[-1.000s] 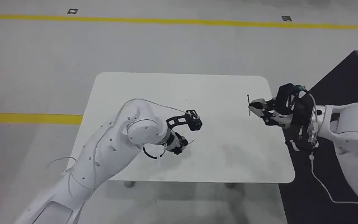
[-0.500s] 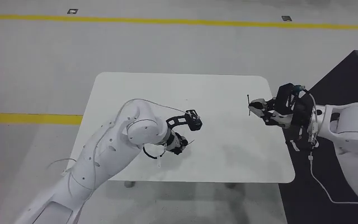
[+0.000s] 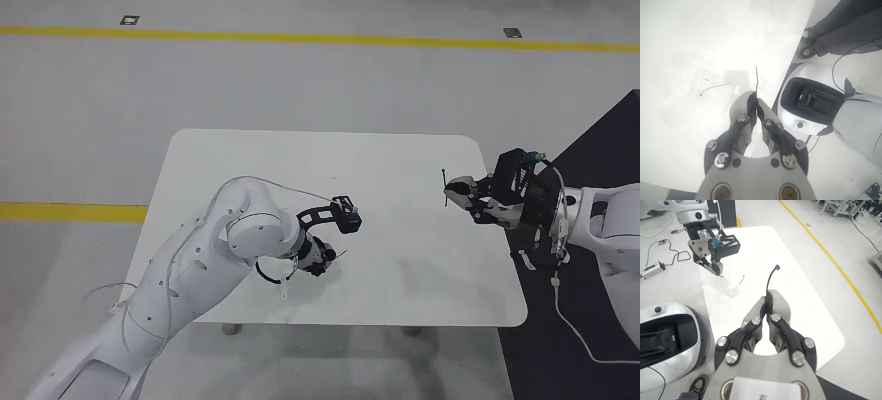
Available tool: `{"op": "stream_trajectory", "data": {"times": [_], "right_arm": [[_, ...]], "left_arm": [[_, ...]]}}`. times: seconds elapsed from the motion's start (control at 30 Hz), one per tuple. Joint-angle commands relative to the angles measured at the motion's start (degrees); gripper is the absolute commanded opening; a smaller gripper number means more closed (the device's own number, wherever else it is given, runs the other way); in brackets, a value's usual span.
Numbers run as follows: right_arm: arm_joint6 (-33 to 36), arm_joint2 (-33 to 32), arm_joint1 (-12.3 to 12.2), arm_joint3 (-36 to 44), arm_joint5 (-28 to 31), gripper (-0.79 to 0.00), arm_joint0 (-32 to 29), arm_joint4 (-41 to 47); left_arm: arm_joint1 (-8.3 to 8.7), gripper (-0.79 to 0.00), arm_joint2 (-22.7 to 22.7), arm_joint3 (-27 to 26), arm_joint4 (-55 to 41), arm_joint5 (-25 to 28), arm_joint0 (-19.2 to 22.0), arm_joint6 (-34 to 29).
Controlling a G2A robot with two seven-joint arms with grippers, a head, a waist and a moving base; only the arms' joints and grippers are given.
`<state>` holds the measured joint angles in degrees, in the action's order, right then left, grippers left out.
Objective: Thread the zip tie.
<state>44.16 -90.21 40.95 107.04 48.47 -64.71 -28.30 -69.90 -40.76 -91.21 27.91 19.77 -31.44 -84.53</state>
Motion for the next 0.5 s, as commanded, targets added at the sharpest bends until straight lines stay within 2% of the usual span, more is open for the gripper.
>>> {"op": "stream_trajectory", "data": {"times": [0.0, 0.47], "right_arm": [[0.00, 0.00, 0.00, 0.00, 0.00, -0.785, 0.00, 0.00], [0.00, 0.00, 0.00, 0.00, 0.00, -0.785, 0.00, 0.00]], "left_arm": [[0.00, -0.785, 0.00, 0.00, 0.00, 0.00, 0.00, 0.00], [0.00, -0.785, 0.00, 0.00, 0.00, 0.00, 0.00, 0.00]]}}
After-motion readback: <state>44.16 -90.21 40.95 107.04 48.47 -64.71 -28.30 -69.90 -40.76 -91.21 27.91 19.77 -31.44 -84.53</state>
